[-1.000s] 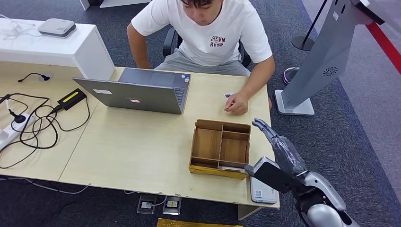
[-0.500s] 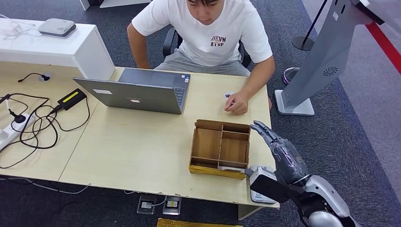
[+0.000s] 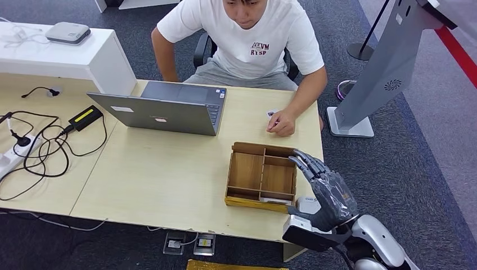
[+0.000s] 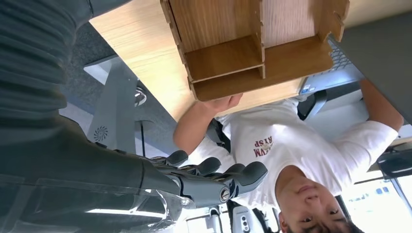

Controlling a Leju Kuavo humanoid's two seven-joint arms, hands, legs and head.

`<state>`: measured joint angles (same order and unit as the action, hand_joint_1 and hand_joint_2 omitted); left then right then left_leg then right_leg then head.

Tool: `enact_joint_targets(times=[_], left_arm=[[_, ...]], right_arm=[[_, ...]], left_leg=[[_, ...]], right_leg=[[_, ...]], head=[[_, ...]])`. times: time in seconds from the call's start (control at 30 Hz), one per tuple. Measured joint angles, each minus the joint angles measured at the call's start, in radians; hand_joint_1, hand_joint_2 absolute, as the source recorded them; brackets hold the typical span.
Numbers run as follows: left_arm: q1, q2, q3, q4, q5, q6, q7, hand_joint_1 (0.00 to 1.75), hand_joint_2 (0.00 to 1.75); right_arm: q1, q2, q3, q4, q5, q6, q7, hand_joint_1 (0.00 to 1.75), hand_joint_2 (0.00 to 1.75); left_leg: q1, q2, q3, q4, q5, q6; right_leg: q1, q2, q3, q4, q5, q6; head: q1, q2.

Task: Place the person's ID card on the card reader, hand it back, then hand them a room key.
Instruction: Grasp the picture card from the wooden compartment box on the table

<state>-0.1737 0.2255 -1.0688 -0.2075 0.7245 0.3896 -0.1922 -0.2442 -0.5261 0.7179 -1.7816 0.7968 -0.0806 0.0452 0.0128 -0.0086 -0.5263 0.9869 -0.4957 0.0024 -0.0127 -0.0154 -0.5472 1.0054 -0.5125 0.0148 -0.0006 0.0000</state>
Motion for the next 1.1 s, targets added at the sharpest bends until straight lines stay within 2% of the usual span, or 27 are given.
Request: enact_joint_targets(times=[1.1], left_arm=[[0.0, 0.001, -0.002, 0.0, -0.013, -0.008, -0.001, 0.0, 1.75]], right_arm=[[-0.017, 0.045, 0.012, 0.107, -0.005, 0.069, 0.022, 0.0, 1.75]], left_leg=[[0.0, 0.0, 0.0, 0.0, 0.0, 0.0]], right_leg=[[0.0, 0.0, 0.0, 0.0, 0.0, 0.0]], head=[[0.0, 0.0]])
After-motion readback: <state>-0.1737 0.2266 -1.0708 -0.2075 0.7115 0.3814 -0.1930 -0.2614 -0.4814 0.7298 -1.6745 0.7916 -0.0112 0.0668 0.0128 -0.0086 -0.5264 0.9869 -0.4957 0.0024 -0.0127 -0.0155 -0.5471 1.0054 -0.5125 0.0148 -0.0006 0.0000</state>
